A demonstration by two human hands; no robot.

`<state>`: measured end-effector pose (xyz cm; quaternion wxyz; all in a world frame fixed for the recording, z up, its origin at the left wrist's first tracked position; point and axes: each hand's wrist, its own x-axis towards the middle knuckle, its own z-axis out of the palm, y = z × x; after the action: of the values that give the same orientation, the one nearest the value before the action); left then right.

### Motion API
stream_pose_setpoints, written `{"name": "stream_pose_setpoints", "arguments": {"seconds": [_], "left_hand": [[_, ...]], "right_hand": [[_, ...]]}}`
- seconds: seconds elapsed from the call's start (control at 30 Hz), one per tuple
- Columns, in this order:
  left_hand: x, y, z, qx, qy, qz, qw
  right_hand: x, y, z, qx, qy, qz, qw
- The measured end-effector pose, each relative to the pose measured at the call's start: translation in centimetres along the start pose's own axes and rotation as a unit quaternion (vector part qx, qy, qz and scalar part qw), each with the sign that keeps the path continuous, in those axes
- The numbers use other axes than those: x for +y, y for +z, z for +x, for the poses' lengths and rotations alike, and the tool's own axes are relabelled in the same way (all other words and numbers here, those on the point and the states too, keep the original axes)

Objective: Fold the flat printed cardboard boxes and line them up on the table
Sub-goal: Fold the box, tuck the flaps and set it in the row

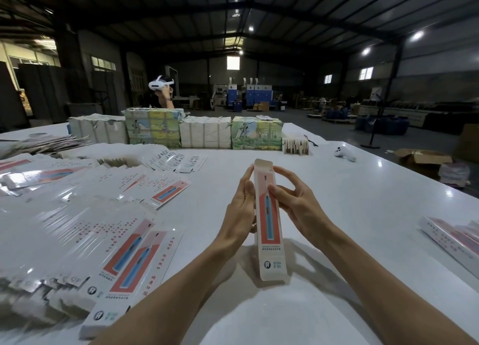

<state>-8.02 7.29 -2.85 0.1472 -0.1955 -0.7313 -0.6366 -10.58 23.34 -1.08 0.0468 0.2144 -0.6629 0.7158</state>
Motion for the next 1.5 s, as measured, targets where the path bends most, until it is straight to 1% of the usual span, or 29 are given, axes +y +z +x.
{"name": "stream_pose_setpoints", "arguments": {"seconds": [0.03,0.1,0.23,0.33,0.5,0.6,0.73,0.93,1.1,1.3,1.37,1.5], "left_hand": [[0.1,0.0,-0.1,-0.005,0.004,-0.005,1.0],[0.3,0.0,-0.1,-0.023,-0.014,-0.009,1.0],[0.6,0.5,0.2,-0.065,-0.043,0.04,0.996],[-0.3,0.5,0.1,-0.101,-0.069,0.037,0.992],[-0.8,0.4,0.4,-0.075,-0.127,0.002,0.989],[-0.9,0.6,0.7,-0.092,-0.15,-0.029,0.984],[-1.1,1.0,0.7,-0.075,-0.138,-0.014,0.988],[-1.3,1.0,0.7,-0.056,-0.138,-0.012,0.989],[-1.3,0.3,0.4,-0.072,-0.135,0.01,0.988],[-1.2,0.0,0.4,-0.096,-0.142,0.001,0.985],[-1.0,-0.1,0.5,-0.107,-0.136,0.011,0.985],[-0.6,-0.3,0.4,-0.158,-0.134,0.013,0.978]], "right_hand": [[-0.1,-0.1,0.0,0.005,0.001,0.0,1.0],[-0.2,-0.3,0.0,0.014,0.003,0.0,1.0],[0.1,-0.6,0.0,0.017,0.011,-0.01,1.0],[0.7,-0.6,0.0,0.006,0.02,-0.014,1.0],[1.1,-0.8,0.3,-0.011,0.039,-0.006,0.999],[1.1,-1.0,0.5,-0.023,0.053,-0.004,0.998],[1.1,-1.2,0.8,-0.022,0.068,0.001,0.997],[1.0,-0.9,0.4,-0.04,0.062,0.022,0.997],[1.0,-1.0,0.3,-0.054,0.065,0.054,0.995],[0.8,-1.0,0.3,-0.061,0.057,0.022,0.996],[0.7,-1.0,0.4,-0.044,0.041,0.004,0.998],[0.7,-1.6,0.9,0.055,0.039,-0.027,0.997]]}}
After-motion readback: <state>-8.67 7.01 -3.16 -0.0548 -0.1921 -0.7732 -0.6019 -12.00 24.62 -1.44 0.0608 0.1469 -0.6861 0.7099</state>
